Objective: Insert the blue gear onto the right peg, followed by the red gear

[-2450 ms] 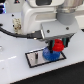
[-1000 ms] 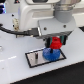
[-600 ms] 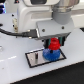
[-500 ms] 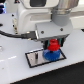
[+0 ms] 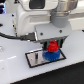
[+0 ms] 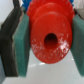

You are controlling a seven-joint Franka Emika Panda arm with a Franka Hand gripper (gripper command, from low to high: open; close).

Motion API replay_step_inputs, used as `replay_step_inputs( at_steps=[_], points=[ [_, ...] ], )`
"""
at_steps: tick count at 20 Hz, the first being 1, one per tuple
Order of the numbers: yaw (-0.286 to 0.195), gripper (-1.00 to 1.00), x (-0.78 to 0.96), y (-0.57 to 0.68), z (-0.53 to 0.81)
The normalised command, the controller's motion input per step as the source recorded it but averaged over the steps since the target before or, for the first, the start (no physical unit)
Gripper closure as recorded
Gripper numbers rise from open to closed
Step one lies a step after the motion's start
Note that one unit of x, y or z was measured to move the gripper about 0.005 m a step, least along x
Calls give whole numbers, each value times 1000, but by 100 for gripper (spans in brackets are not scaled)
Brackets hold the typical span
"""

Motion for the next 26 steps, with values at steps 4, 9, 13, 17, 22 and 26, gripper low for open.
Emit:
replay_step_inputs(
  at_steps=[4,9,13,17,22,26],
  points=[
    [0,100,509,14,425],
    [0,100,179,1,18],
    [0,100,151,8,14],
    [0,100,48,-5,77],
    [0,100,8,23,104],
    [0,100,20,6,226]
  ],
)
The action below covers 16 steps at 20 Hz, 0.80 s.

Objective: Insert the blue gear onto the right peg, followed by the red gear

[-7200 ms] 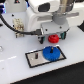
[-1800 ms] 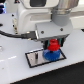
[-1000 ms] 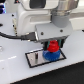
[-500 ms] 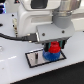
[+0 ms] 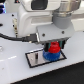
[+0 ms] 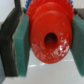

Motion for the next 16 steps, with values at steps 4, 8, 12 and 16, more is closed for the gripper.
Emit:
replay_step_inputs(
  at_steps=[4,8,12,16],
  points=[
    [0,100,11,9,149],
    [0,100,29,-27,214],
    [0,100,43,-47,94],
    [0,100,70,-96,-70]
  ],
)
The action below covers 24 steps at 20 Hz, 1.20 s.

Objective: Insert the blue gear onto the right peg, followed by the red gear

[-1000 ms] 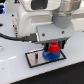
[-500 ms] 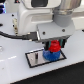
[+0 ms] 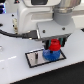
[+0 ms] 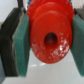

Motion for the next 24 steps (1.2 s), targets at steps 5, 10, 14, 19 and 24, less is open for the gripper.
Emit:
replay_step_inputs(
  at_steps=[5,10,14,19,24],
  points=[
    [0,100,99,-107,-123],
    [0,100,85,-114,-214],
    [0,100,103,5,-155],
    [0,100,111,18,-18],
    [0,-100,71,75,109]
  ],
)
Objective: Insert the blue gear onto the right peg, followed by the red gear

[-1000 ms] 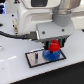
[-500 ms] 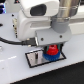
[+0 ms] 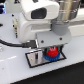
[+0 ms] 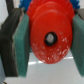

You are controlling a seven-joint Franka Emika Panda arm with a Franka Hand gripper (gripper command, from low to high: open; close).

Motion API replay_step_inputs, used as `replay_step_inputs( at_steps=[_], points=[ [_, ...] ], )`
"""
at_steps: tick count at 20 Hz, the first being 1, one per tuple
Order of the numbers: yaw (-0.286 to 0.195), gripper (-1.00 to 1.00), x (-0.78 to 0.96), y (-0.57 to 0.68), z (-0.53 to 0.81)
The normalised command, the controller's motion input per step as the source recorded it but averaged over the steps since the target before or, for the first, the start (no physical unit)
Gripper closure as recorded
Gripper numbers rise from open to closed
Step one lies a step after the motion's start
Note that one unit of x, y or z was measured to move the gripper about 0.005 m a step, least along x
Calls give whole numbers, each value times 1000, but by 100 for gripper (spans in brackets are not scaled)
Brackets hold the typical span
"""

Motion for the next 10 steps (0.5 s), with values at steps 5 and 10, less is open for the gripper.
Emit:
replay_step_inputs(
  at_steps=[5,10],
  points=[
    [0,-100,43,100,177],
    [0,-100,11,96,561]
  ],
)
